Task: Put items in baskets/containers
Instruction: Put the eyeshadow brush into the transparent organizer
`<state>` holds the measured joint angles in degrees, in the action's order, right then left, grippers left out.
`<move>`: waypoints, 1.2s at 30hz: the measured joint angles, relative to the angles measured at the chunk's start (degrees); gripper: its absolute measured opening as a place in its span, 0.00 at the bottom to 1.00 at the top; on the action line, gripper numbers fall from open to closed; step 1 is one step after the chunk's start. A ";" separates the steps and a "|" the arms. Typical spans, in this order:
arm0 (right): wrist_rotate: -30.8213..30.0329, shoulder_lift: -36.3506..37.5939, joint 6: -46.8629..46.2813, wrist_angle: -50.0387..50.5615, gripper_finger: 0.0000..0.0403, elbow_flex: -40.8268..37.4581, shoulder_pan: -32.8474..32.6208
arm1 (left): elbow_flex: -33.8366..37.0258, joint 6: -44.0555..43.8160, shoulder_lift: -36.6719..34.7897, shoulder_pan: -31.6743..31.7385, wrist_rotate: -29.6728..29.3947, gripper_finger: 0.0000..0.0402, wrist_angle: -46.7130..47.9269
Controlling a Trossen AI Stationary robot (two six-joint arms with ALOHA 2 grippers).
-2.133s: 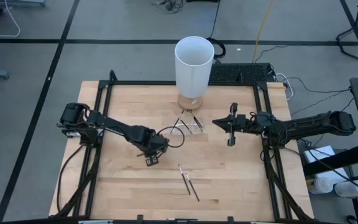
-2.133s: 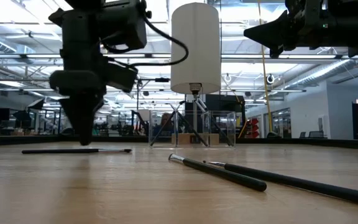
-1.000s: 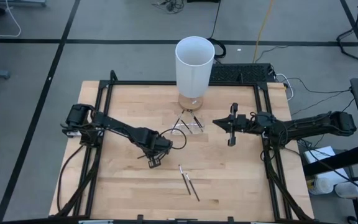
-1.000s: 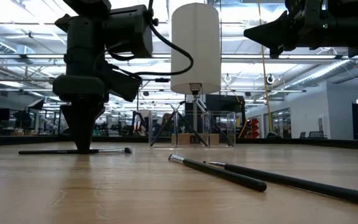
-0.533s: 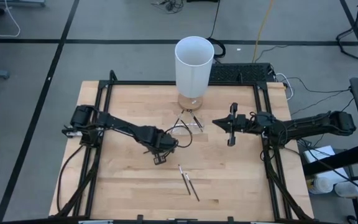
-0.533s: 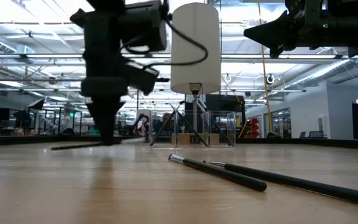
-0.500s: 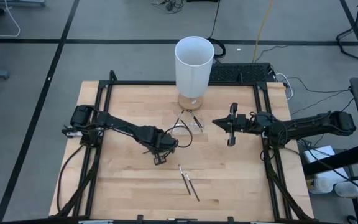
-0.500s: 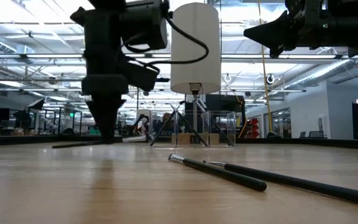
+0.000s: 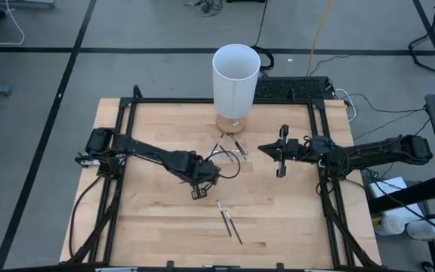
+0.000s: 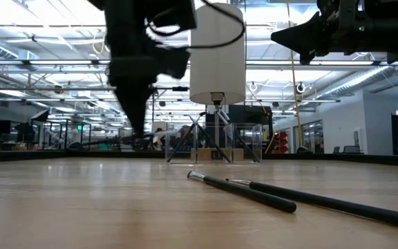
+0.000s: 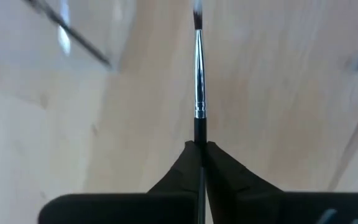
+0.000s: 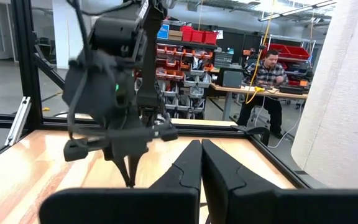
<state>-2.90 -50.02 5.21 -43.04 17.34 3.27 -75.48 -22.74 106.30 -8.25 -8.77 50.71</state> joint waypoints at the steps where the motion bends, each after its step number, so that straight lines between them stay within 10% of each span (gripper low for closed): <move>1: 0.00 0.00 0.00 0.00 0.00 0.00 0.00 | -0.88 0.79 0.00 0.03 -0.74 0.02 -0.37; 15: 0.22 0.00 -1.50 0.03 0.00 0.00 0.01 | -5.55 17.76 -12.73 7.26 -1.13 0.02 -27.66; 25: 0.23 0.00 -1.42 0.52 0.00 0.00 0.02 | 25.13 18.17 -27.25 14.10 4.46 0.01 -70.44; 36: -0.46 -0.01 2.03 1.45 0.00 0.00 0.02 | 50.96 16.48 -18.81 15.36 2.71 0.02 -113.20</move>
<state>-3.36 -50.04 7.24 -41.59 17.34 3.29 -24.52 -6.26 87.49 7.11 -6.07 -62.49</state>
